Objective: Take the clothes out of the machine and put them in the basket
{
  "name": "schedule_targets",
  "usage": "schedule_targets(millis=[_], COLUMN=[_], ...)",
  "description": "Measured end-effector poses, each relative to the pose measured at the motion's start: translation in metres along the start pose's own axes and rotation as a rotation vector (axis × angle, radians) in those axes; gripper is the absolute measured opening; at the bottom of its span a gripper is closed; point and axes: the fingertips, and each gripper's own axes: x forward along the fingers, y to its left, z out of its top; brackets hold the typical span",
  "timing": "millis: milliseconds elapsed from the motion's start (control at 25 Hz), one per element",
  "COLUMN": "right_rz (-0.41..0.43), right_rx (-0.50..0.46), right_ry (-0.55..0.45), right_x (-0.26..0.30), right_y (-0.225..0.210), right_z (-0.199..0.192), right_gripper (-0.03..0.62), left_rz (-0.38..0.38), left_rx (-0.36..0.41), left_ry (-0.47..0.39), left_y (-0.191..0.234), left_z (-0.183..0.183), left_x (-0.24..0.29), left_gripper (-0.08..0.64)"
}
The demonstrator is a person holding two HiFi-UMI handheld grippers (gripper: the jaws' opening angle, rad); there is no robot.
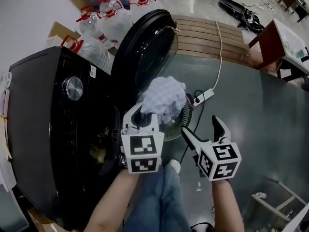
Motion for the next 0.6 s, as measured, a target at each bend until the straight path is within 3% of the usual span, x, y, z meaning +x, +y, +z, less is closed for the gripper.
schedule_targets(millis=[360, 600], right_rz=[-0.009, -0.019], right_rx=[0.02, 0.106], right_ry=[0.049, 0.099], right_x=[0.047, 0.078], right_y=[-0.016, -0.021], right_z=[-0.062, -0.1], right_gripper=[0.473, 0.468], left_rz=[-0.03, -0.062], left_rx=[0.009, 0.003], left_ry=[0.088, 0.166], left_y=[-0.013, -0.02], left_z=[-0.081, -0.128], left_x=[0.039, 0.064], left_gripper=[0.067, 0.067])
